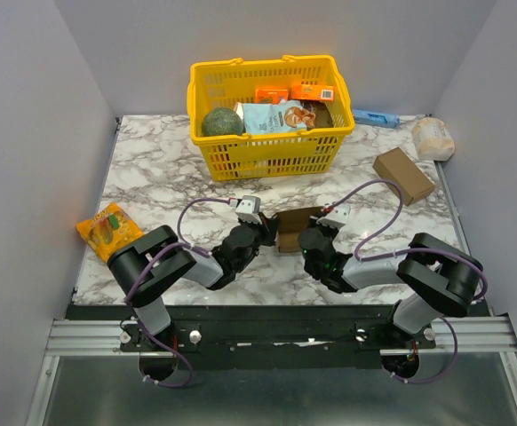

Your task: Fold the paper box

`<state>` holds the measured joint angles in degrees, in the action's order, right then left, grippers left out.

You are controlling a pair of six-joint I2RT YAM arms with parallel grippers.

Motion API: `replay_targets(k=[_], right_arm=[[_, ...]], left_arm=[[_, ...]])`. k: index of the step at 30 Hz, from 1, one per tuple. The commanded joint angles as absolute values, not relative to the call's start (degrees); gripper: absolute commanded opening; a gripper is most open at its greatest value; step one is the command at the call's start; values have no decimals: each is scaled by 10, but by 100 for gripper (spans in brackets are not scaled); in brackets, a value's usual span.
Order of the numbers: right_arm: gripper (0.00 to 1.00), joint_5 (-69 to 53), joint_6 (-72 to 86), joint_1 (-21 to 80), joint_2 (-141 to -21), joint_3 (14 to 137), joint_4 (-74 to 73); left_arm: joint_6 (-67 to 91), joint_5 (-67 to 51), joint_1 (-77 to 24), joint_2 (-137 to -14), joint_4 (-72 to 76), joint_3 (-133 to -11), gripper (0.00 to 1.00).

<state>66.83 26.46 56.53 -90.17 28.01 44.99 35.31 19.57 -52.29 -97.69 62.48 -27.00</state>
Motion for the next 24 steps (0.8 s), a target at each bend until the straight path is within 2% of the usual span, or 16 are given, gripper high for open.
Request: replay_targets(k=[1, 7, 12, 17, 18, 19, 21, 22, 24], right_arm=[[0, 548, 318, 595, -893, 272, 502], [1, 511, 336, 596, -846, 265, 442], [1, 498, 419, 597, -823, 293, 324], [7, 472, 432, 598, -803, 308, 284], [10, 470, 432, 597, -797, 317, 275], [19, 465, 430, 597, -790, 322, 254], [28, 464, 432, 597, -771, 337, 225], [36, 464, 435, 598, -765, 341, 195], [42, 462, 438, 597, -751, 344, 178]], left_arm=[[368, 35, -573, -981, 560, -298, 0], [316, 112, -569, -942, 437, -340, 0], [301, 132, -569, -929, 418, -353, 0], [287, 138, -566, -930, 412, -361, 0], [282, 137, -561, -929, 410, -363, 0], [272, 135, -557, -924, 410, -363, 0], [262, 131, -543, -918, 409, -360, 0], [247, 128, -538, -910, 411, -358, 0], [223, 110, -528, -901, 422, -352, 0]])
